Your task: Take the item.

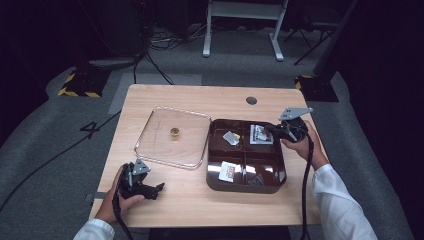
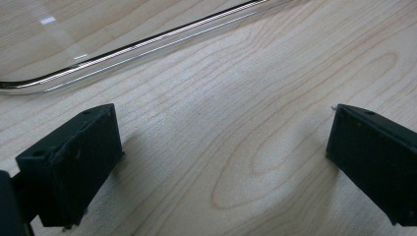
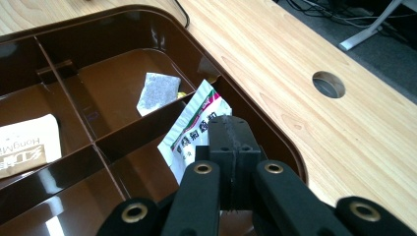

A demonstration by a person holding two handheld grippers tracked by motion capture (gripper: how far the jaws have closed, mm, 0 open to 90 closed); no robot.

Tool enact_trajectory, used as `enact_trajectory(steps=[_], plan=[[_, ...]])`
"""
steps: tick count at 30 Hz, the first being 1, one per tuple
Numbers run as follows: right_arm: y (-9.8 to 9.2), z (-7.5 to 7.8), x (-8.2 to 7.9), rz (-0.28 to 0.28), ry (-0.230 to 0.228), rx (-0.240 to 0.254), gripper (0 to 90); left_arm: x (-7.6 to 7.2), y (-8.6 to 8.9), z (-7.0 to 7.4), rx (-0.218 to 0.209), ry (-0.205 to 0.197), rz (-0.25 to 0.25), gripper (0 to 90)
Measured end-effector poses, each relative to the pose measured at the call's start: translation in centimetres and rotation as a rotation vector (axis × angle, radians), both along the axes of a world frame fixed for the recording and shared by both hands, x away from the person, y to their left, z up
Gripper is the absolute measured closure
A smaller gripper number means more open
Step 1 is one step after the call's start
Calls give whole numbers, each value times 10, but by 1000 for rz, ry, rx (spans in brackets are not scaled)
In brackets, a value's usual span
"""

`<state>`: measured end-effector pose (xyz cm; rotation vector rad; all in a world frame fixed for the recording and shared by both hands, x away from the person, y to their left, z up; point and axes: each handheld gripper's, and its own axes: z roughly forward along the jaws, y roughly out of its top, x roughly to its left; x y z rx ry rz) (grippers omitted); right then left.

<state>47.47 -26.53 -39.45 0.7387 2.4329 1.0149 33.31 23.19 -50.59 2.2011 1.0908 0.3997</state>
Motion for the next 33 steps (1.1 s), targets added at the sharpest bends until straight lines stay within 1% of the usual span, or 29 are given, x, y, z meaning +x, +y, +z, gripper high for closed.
enact_trajectory(steps=[4, 7, 15, 29, 31, 33], plan=[[-7, 6, -5, -2, -12, 8, 900, 0, 0, 0, 0, 0, 0, 3], [-15, 10, -8, -13, -18, 8, 900, 0, 0, 0, 0, 0, 0, 3], [-46, 18, -19, -54, -30, 27, 900, 0, 0, 0, 0, 0, 0, 3], [-86, 14, -32, -117, -23, 30, 900, 0, 0, 0, 0, 0, 1, 3], [-92, 13, -34, -128, -18, 44, 900, 0, 0, 0, 0, 0, 1, 3], [-97, 9, -35, -138, -13, 39, 900, 0, 0, 0, 0, 0, 1, 3]])
